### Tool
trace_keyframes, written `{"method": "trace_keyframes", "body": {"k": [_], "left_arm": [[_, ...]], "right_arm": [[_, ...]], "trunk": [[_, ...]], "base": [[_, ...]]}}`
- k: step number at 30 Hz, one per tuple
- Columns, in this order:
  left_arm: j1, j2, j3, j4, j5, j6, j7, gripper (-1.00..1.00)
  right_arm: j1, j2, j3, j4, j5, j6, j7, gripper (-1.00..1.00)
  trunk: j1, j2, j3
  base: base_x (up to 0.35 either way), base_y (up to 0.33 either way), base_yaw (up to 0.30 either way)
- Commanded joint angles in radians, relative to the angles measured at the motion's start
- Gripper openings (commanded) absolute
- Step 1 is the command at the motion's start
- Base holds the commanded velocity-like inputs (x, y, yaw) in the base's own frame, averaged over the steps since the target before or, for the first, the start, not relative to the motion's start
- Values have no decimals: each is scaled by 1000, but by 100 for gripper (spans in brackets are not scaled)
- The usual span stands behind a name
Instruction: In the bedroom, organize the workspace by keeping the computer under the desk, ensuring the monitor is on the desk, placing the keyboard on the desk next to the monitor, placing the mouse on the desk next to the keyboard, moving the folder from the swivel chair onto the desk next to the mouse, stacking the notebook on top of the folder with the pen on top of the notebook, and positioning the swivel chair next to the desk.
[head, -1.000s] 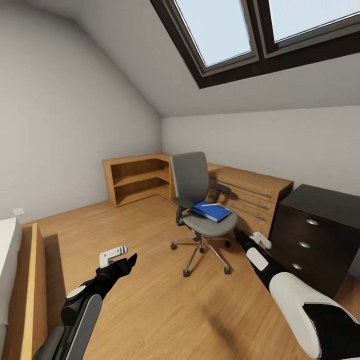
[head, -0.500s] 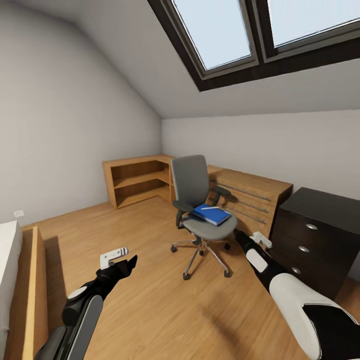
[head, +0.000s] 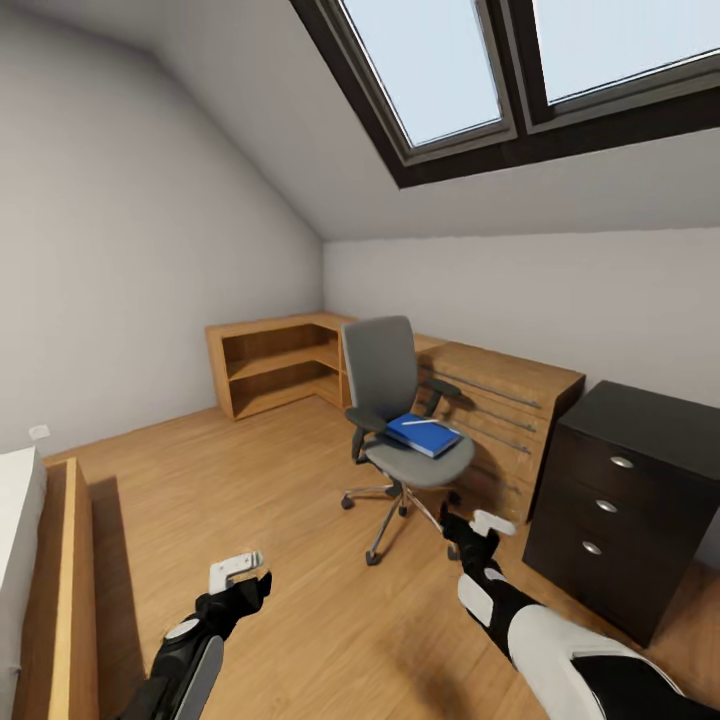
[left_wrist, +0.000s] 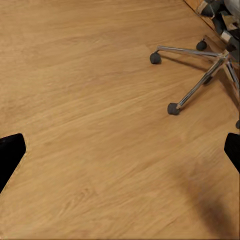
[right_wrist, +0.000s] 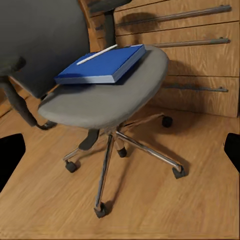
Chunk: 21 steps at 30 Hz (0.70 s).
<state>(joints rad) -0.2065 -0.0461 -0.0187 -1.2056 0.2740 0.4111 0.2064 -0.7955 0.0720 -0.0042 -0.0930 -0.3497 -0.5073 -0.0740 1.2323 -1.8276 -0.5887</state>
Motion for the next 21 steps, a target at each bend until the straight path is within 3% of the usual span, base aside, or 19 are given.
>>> {"method": "trace_keyframes", "body": {"k": [1, 2, 11, 21], "left_arm": [[-1, 0, -4, 26, 4, -31, 9, 100], [-1, -2, -28, 140, -21, -155, 7, 100], [-1, -8, -99, 417, -48, -370, 8, 100], [-1, -10, -111, 640, -51, -562, 8, 100]], "right_arm": [[6, 6, 0, 18, 12, -23, -3, 100], [39, 20, 0, 72, 45, -96, -3, 100], [186, 37, 1, 106, 137, -223, -3, 100], [305, 36, 2, 109, 210, -316, -3, 100]], "trunk": [[-4, 7, 2], [-8, 14, 5], [-42, 77, 34], [-81, 147, 65]], "base": [[0, 0, 0], [0, 0, 0], [0, 0, 0], [0, 0, 0]]}}
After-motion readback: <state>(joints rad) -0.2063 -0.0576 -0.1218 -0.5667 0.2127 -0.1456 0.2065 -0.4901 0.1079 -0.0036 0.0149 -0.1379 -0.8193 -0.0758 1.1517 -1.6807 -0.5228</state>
